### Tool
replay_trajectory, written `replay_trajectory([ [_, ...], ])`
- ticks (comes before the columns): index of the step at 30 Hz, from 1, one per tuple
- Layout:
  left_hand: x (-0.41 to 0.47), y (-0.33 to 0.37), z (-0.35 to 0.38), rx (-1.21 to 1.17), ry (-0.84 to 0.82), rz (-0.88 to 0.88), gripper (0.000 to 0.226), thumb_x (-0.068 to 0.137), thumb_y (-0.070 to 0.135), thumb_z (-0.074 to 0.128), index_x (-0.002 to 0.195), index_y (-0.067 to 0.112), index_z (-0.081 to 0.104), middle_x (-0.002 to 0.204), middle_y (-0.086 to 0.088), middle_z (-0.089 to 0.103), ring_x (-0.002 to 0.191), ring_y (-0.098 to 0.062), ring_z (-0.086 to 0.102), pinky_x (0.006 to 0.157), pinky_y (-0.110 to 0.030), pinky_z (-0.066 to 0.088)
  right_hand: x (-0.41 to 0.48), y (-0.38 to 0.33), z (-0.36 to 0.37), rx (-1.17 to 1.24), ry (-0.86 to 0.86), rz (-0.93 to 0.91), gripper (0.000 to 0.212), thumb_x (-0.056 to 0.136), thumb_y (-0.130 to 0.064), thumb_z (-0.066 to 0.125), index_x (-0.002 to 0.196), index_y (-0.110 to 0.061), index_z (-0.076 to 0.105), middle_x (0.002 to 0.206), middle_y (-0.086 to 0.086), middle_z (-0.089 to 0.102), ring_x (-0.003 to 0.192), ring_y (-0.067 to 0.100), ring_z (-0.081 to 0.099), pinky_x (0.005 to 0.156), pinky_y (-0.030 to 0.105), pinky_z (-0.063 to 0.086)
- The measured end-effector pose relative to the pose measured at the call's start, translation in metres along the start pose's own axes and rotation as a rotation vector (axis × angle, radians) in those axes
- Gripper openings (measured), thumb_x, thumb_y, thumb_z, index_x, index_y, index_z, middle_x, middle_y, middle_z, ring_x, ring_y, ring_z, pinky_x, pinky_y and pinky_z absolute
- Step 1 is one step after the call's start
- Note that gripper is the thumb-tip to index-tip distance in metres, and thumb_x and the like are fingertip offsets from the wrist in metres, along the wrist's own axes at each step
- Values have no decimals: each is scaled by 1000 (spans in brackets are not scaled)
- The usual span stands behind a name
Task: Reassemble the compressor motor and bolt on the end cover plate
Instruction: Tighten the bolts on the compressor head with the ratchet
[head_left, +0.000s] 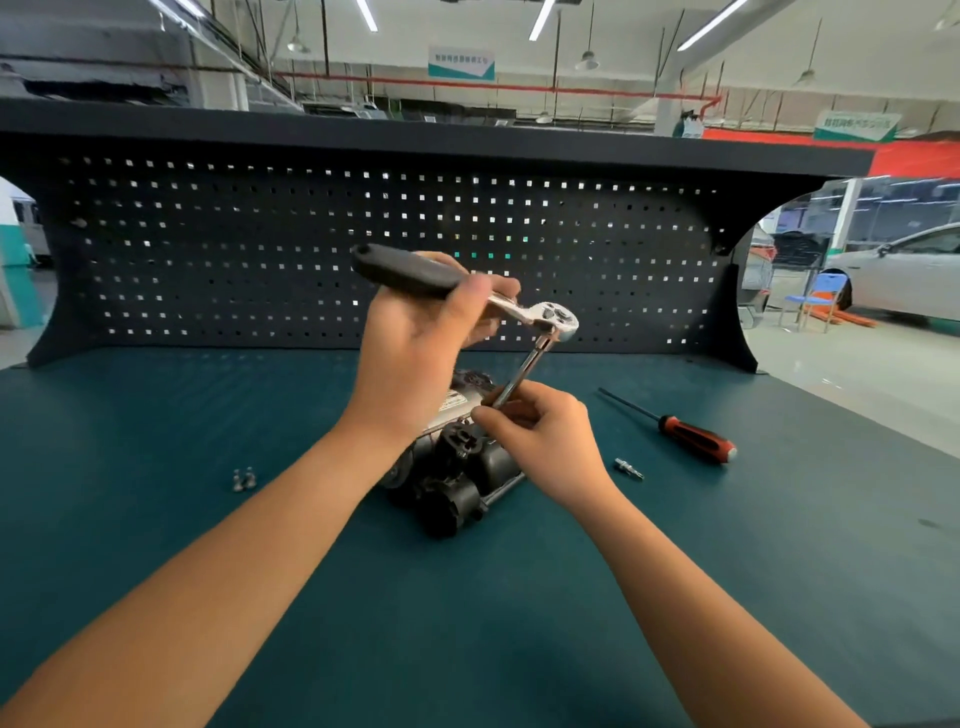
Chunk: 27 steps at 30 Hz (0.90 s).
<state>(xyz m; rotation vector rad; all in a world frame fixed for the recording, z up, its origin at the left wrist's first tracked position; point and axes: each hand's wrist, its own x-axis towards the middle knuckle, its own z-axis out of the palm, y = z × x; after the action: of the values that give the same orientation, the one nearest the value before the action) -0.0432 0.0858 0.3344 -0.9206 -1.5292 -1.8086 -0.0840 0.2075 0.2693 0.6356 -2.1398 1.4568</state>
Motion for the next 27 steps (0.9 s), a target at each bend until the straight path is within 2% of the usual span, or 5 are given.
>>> replay_trajectory([
  [6, 36, -11, -10, -272, 111, -290, 20, 101, 20, 35, 87, 14, 47, 64, 2, 67, 63, -12, 65, 58, -24, 53, -1, -2, 2, -30, -120, -24, 10, 87, -14, 65, 96, -14, 69, 74, -15, 64, 66, -10, 57, 69, 6, 43],
  [13, 68, -25, 3, -379, 19, -600, 27, 103, 29, 27, 88, 12, 43, 52, 2, 57, 45, -10, 53, 47, -20, 42, 4, -17, -9, 380, -196, 57, 29, 93, -5, 52, 108, -31, 56, 101, -10, 68, 86, -1, 65, 80, 16, 50],
  [17, 79, -28, 19, -227, -182, -752, 29, 102, 31, 29, 87, 12, 45, 49, 3, 55, 42, -8, 51, 42, -18, 42, 8, -21, -11, 299, -184, 21, 26, 95, -8, 50, 102, -32, 56, 93, -7, 71, 82, 5, 67, 82, 26, 51],
  [21, 89, -26, 16, -153, -347, -833, 31, 102, 30, 29, 89, 9, 47, 52, 2, 54, 43, -11, 50, 44, -23, 41, 5, -15, -16, 219, -216, 14, 19, 88, -5, 61, 94, -23, 60, 89, -6, 73, 79, 0, 66, 75, 13, 49],
  [27, 89, -29, 0, -270, -233, -824, 30, 101, 29, 30, 81, 12, 45, 52, 3, 53, 44, -11, 44, 57, -25, 30, 7, -12, -14, 20, -243, -59, 18, 89, -1, 58, 100, -13, 66, 92, -2, 70, 82, -4, 64, 82, 12, 49],
])
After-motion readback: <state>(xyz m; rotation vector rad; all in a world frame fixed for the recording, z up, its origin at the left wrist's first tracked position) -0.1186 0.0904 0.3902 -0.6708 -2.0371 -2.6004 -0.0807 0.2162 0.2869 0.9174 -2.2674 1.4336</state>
